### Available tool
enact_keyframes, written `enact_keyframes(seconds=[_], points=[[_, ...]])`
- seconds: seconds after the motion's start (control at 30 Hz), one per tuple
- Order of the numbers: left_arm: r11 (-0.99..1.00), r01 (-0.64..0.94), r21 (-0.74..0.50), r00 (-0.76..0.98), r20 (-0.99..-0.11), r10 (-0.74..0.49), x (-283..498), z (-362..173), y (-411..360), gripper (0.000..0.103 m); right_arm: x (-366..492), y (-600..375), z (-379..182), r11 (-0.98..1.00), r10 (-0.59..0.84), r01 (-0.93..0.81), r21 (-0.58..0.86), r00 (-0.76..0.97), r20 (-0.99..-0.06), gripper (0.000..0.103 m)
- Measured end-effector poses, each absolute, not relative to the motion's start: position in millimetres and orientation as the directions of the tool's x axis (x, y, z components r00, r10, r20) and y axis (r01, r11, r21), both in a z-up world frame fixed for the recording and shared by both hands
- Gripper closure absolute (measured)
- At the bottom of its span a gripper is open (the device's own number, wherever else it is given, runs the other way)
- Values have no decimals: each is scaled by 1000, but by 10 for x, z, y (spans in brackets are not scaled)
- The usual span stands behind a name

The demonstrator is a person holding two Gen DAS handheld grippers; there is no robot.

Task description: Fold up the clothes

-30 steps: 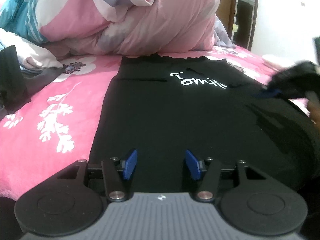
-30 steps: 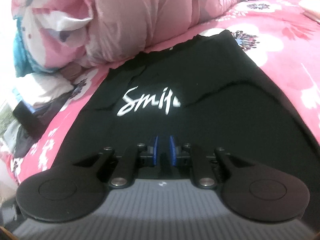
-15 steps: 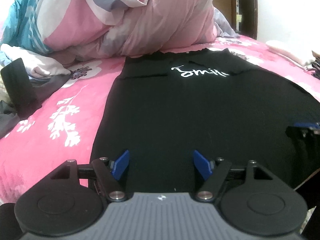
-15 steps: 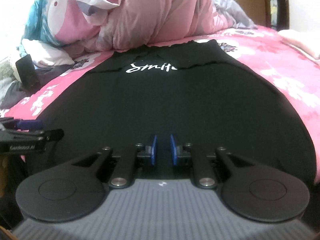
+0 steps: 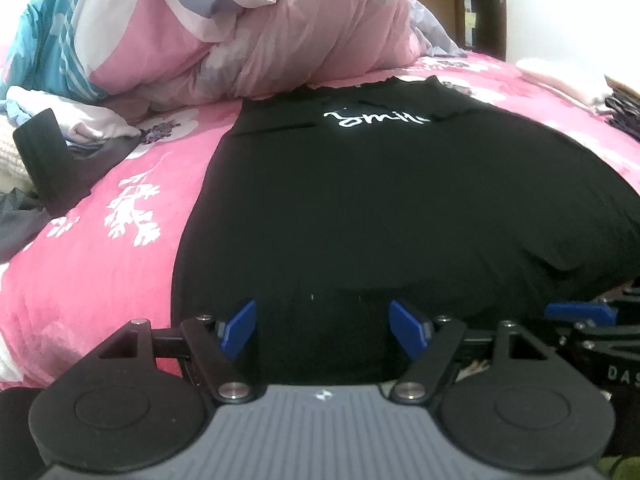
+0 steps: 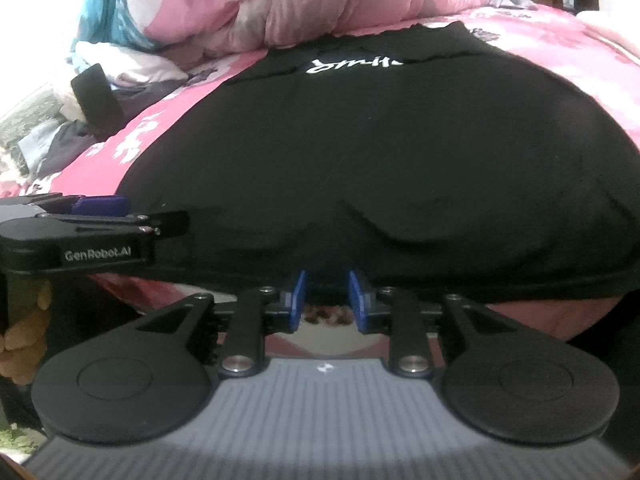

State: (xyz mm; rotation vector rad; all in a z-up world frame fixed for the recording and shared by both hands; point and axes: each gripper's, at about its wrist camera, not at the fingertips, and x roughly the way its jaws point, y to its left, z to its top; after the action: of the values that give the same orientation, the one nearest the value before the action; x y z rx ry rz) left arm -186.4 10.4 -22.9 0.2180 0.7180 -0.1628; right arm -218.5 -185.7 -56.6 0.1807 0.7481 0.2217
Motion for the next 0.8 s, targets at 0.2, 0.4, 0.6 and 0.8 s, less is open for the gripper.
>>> enact_keyframes(seconds=[0.2,0.4,0.6,0.8], points=[[972,179,153,752,-658,-35,-2048,-145,225,28,-2219,-1875,-430,958,269,-137,251,730,-629,80],[985,115,129,764,-645,-5,-2251,-136,443,28,-2190,-1921,-273,950,296,-169,262,756,-583,80],[994,64,90,767,-642,9,-2324,-261,652,28,-2090,-1946,-326,936,339,-202,288,739,-582,79],[999,-8,43,737,-675,35,-2121,-399,972,43,-1856,-1953,-466,923,362,-177,343,706,-609,79]])
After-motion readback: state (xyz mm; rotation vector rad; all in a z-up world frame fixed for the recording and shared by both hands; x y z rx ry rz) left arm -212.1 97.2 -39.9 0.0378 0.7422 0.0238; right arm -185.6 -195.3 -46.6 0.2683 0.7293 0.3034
